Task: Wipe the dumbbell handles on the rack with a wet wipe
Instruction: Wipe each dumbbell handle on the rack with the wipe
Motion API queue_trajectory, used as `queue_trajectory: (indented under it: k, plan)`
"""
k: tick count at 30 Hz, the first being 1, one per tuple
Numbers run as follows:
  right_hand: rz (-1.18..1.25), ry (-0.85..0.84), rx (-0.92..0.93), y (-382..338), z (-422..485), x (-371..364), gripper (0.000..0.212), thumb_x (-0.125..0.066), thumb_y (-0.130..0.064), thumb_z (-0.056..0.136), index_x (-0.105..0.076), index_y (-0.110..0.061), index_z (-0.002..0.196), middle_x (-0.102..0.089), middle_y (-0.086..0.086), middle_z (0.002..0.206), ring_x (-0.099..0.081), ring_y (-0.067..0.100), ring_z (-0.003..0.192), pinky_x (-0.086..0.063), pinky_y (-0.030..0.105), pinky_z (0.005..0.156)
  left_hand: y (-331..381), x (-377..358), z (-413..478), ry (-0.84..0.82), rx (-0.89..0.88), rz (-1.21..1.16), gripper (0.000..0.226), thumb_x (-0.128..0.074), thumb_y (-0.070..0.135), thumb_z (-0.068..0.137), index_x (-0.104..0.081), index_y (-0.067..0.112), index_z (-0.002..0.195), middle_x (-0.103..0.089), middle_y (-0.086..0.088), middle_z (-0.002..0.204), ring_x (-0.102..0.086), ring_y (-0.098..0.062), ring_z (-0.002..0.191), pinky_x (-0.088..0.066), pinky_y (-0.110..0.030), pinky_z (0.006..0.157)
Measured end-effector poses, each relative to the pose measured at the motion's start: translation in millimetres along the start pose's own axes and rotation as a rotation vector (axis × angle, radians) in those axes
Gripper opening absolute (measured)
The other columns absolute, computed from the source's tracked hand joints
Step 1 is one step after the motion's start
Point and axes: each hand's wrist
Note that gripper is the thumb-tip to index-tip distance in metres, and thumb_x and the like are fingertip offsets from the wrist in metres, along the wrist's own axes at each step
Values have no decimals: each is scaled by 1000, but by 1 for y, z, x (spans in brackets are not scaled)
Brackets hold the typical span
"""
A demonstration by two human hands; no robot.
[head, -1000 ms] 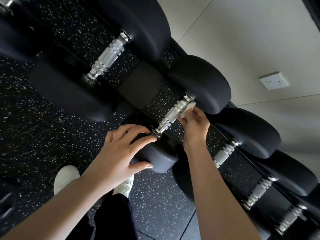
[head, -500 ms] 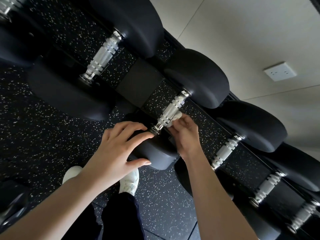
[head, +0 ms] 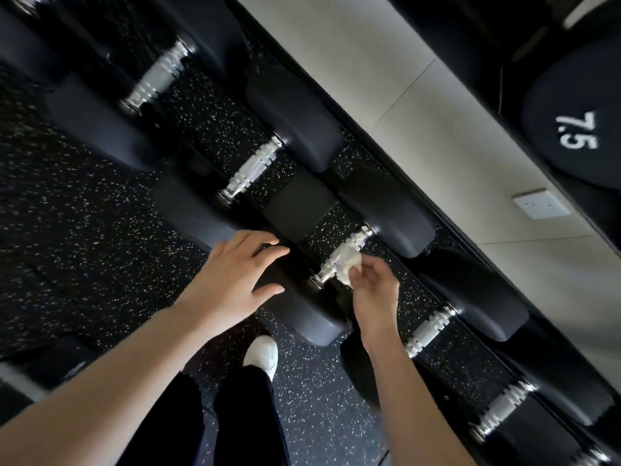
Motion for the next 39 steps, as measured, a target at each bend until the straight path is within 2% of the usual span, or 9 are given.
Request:
queue_trajectory:
  k: [3, 8, 13, 17, 23, 27, 32, 35, 39]
  plan:
    - [-50, -72, 83, -30, -2, -12, 22, -57, -3, 89, -59, -23, 98, -65, -6, 99, -62, 4, 95, -47, 6, 71, -13, 25, 1, 3, 49, 60, 58, -76, 36, 72, -58, 18, 125, -54, -3, 126, -46, -26, 119, -41, -48, 91]
    - [8, -79, 140, -60, 3, -56, 18, -56, -1, 89, -59, -17, 98, -64, -8, 90, -61, -2, 84, -46, 6, 69, -49, 37, 2, 19, 87, 111, 62, -81, 35, 67, -60, 16, 122, -57, -6, 123, -46, -27, 117, -41, -49, 90]
    - [-53, -33, 121, -71, 9, -103, 17, -58, -5, 90, -59, -16, 102, -65, -2, 95, -63, 9, 91, -45, 7, 68, -86, 49, 7, -14, 66, 150, 66, -78, 41, 68, -58, 14, 126, -55, -6, 128, -42, -27, 122, -41, -47, 92]
    - [-60, 74, 42, -83, 11, -132, 19, -59, -8, 90, -60, -13, 108, -63, -1, 95, -61, 9, 90, -43, 0, 61, -118, 67, 14, -56, 76, 162, 70, -76, 45, 69, -55, 13, 129, -54, -8, 131, -44, -30, 125, -41, -48, 94]
    - [-51, 375, 24, -116, 40, -174, 14, -62, -7, 88, -61, -12, 101, -63, 3, 95, -58, 10, 80, -37, -5, 55, -154, 78, 28, -128, 56, 103, 76, -72, 52, 67, -54, 12, 129, -55, -8, 128, -48, -30, 122, -43, -46, 92]
    - [-59, 541, 11, -128, 71, -191, 19, -64, -9, 87, -66, -5, 105, -68, 9, 100, -58, 11, 80, -38, -1, 62, -161, 74, 31, -152, 41, 12, 76, -59, 58, 70, -52, 13, 131, -52, -7, 132, -48, -29, 122, -43, -48, 91]
    - [158, 645, -46, -118, 87, -213, 13, -74, -12, 78, -69, -9, 91, -71, 5, 90, -63, 12, 75, -42, 1, 55, -169, 67, 31, -123, 23, -52, 75, -55, 60, 69, -52, 15, 130, -50, -5, 131, -47, -29, 121, -46, -50, 89]
    - [124, 603, -27, -110, 88, -210, 14, -75, -13, 77, -70, -10, 90, -70, 3, 88, -60, 8, 72, -44, 4, 58, -172, 65, 31, -111, 21, -96, 75, -57, 61, 70, -52, 16, 130, -49, -4, 132, -44, -27, 122, -45, -50, 92]
    - [-87, 312, 52, -90, 71, -198, 14, -75, -9, 76, -67, -18, 82, -68, 4, 88, -58, 9, 73, -48, 17, 69, -175, 61, 29, -105, 26, -146, 74, -57, 61, 71, -49, 19, 132, -45, -1, 134, -39, -23, 124, -44, -53, 95]
Point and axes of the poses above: each hand's wrist, its own z-axis towards the middle knuckle, its own x-axis out of the back of the hand, y = z × x
